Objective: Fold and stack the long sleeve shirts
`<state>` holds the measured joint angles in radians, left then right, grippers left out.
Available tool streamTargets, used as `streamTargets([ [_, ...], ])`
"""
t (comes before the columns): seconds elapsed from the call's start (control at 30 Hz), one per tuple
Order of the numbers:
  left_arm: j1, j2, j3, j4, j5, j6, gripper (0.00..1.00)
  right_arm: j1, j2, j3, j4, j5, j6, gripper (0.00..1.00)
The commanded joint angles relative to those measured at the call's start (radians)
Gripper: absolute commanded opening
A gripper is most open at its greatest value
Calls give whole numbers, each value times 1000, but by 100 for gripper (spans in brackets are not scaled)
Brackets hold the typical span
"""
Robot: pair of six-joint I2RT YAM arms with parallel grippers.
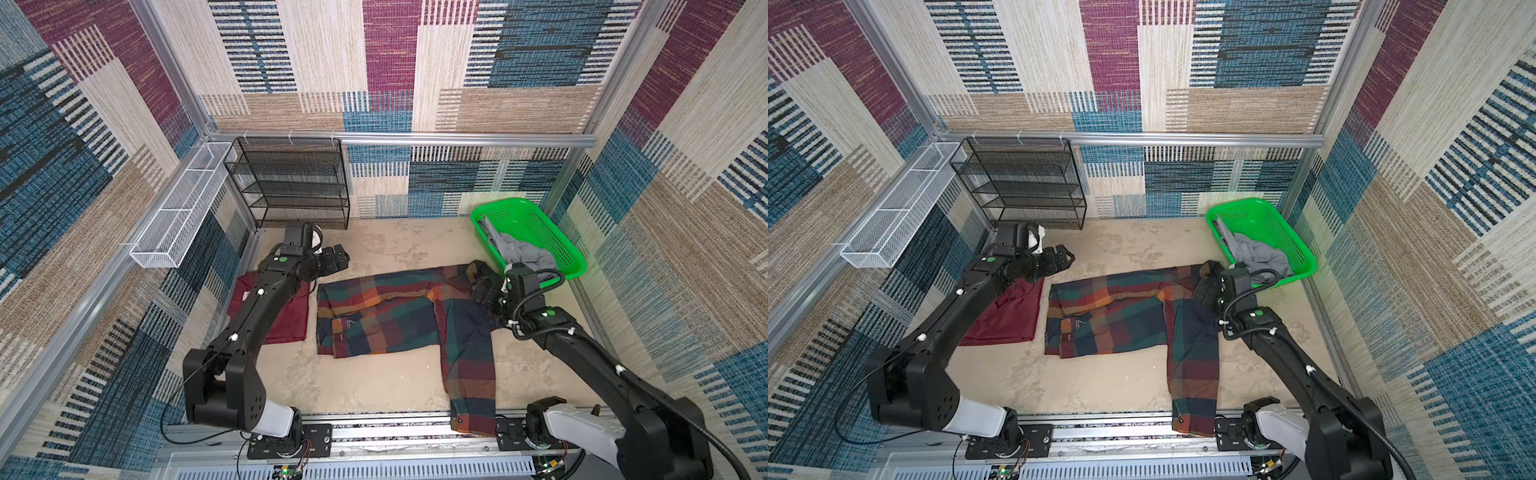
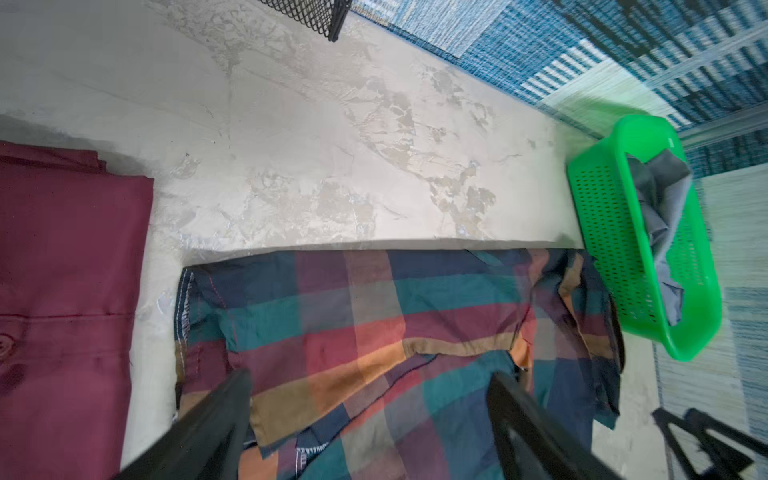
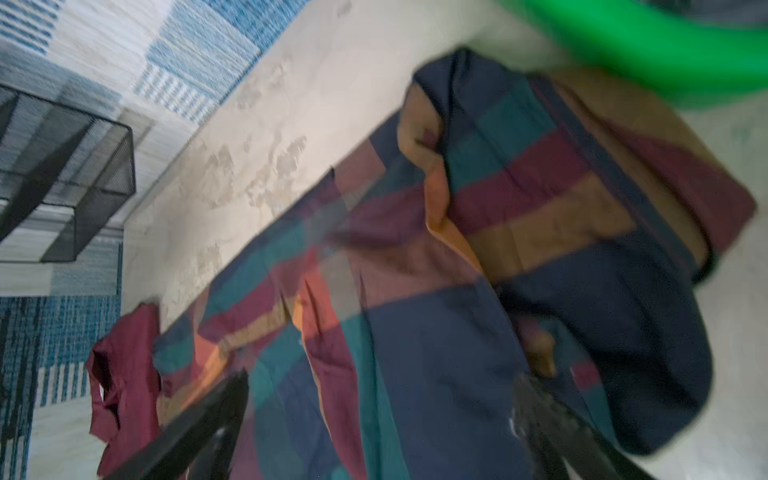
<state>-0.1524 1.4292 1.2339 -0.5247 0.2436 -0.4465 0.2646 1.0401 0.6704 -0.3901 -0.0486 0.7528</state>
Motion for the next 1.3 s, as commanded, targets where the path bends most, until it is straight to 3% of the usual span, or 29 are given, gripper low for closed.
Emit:
streamTargets([
  [0.0, 0, -106, -76, -34, 49, -24, 95, 25, -122, -60, -197, -11, 82, 99],
  [0.13, 1, -242, -175, -58, 48, -7, 95, 82, -259, -85, -369, 18, 167, 96],
  [0.27, 1, -310, -237, -81, 85, 17, 94, 151, -261, -89, -487, 68, 214, 93],
  [0.5, -1, -344, -277, -96, 94, 49, 91, 272, -124, -134, -523, 81, 285, 85],
  [0.67, -1, -365, -303, -80, 101, 50, 90, 334, -109, -221, -446, 31, 357, 74],
  [0.77, -1, -363, -303, -77, 114, 51, 89, 344, -97, -248, -393, 14, 367, 58],
  [0.93, -1, -369, -306, -77, 112, 54, 89, 352, -85, -235, -332, 17, 354, 19],
  [1.03, -1, -369, -309, -77, 111, 52, 89, 352, -74, -181, -335, 36, 329, 1],
  [1.27, 1, -353, -304, -76, 105, 52, 89, 354, 4, 90, -402, 170, 220, 0],
])
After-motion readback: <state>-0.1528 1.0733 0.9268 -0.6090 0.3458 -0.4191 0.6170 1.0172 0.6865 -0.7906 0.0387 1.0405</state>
